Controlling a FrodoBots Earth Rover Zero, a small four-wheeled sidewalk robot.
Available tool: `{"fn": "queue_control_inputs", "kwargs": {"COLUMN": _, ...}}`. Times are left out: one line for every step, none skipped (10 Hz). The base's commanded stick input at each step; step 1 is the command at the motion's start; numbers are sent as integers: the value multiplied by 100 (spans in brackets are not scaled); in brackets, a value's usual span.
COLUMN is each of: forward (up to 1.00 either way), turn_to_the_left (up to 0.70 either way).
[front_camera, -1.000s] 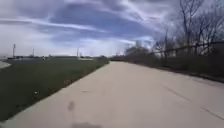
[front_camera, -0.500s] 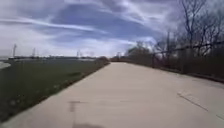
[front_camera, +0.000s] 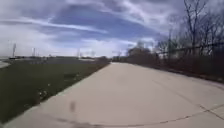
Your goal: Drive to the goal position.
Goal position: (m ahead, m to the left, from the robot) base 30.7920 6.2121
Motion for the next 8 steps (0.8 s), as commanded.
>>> {"fn": "queue_control_inputs", "kwargs": {"forward": 100, "turn_to_the_left": 1}}
{"fn": "queue_control_inputs", "kwargs": {"forward": 100, "turn_to_the_left": 1}}
{"fn": "queue_control_inputs", "kwargs": {"forward": 100, "turn_to_the_left": 1}}
{"fn": "queue_control_inputs", "kwargs": {"forward": 100, "turn_to_the_left": 1}}
{"fn": "queue_control_inputs", "kwargs": {"forward": 100, "turn_to_the_left": 1}}
{"fn": "queue_control_inputs", "kwargs": {"forward": 100, "turn_to_the_left": 1}}
{"fn": "queue_control_inputs", "kwargs": {"forward": 100, "turn_to_the_left": 1}}
{"fn": "queue_control_inputs", "kwargs": {"forward": 100, "turn_to_the_left": 0}}
